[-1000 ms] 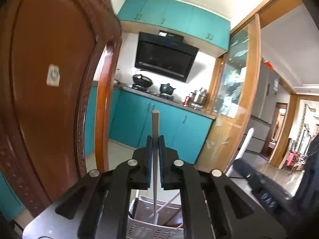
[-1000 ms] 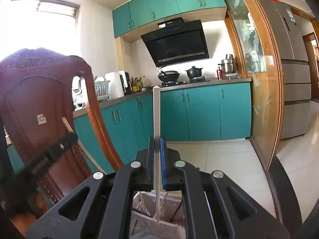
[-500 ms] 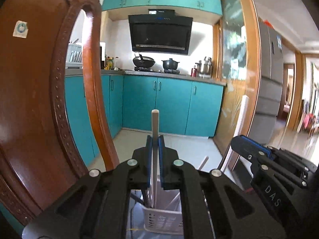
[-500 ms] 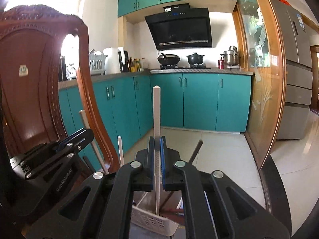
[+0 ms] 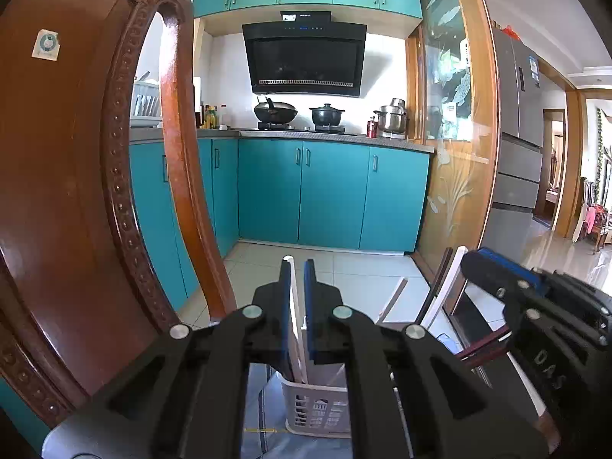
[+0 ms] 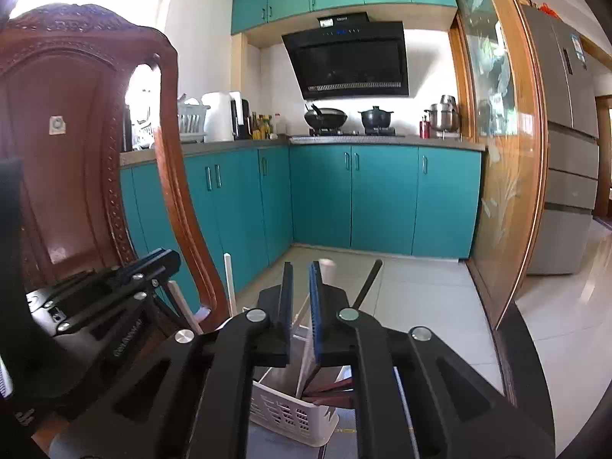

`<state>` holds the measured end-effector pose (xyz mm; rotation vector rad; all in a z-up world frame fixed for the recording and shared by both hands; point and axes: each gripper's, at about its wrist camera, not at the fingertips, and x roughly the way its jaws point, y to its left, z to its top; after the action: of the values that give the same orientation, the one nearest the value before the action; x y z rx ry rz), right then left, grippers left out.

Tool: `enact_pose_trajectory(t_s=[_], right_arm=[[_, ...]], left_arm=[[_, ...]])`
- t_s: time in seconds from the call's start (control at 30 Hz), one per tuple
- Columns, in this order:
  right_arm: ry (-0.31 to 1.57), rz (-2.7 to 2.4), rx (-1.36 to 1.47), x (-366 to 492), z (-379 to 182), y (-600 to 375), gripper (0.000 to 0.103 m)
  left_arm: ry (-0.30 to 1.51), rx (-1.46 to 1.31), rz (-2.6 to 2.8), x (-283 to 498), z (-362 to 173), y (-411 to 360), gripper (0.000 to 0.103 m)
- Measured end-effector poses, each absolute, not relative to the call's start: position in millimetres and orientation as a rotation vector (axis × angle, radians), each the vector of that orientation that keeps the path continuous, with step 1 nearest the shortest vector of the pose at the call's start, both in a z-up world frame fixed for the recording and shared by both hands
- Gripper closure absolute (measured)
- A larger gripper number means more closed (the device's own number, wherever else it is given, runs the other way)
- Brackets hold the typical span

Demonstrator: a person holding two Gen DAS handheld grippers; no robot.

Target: Organize utensils

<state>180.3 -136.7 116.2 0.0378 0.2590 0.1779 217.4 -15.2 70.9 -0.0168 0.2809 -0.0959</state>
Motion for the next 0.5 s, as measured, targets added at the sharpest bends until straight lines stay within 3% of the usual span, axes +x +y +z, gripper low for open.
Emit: enact_pose_trajectory(t_s=[0.13,0.3,0.4,0.5], right_arm=[[0.221,0.186,0.026,165.8,120.3,-136.1,0.07],[0.176,0.185,0.001,140.6,121.1,-138.4,0.06],[0.169,0.197,0.013,122.9,117.5,-144.3,0.051],[0.175,0.192,0.004,100.2,101.3,-151.5,0.042]], left_arm=[[0.272,-0.016,-0.1,211.9,72.6,-15.0,0.092],[0.253,-0.011,-0.108,197.6,75.0,-13.5,0.086],[0.238,0.004,-0.109,185.3,74.6,-13.0,0.078],[0.23,0.008,-0.116,166.6,69.6,-10.3,0.065]])
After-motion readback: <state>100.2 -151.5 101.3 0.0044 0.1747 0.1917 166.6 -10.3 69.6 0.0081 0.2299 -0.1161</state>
